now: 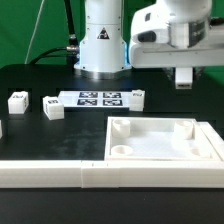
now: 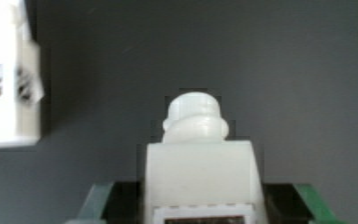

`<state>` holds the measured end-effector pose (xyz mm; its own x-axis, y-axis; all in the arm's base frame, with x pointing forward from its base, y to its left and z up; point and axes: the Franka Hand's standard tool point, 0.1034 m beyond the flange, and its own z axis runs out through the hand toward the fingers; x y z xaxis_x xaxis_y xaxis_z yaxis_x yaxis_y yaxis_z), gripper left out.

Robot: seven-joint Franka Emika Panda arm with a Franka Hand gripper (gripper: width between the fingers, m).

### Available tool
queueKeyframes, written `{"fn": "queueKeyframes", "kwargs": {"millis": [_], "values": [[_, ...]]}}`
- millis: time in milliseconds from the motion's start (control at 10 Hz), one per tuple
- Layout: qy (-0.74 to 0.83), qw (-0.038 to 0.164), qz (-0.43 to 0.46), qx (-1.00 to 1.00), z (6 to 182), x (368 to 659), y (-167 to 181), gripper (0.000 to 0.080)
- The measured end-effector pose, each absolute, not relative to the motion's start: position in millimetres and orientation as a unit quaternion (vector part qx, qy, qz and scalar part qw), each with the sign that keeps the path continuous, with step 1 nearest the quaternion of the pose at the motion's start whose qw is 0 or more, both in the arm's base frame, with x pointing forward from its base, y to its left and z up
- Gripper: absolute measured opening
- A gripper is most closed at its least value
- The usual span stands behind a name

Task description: Assemble one leg

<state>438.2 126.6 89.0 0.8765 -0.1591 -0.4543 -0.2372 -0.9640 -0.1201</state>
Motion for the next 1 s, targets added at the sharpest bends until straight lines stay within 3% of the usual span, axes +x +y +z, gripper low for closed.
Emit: {"fn": "queueKeyframes", "kwargs": {"millis": [400,600,1000], "values": [[0.069,0.075,0.055,-0.993,110.6,482,102,0.0290],[0.068,0.069,-0.027,-0.995,108.3,482,104,0.0290],[0.029,0.066,-0.041,-0.997,96.6,488,106,0.0290]]}}
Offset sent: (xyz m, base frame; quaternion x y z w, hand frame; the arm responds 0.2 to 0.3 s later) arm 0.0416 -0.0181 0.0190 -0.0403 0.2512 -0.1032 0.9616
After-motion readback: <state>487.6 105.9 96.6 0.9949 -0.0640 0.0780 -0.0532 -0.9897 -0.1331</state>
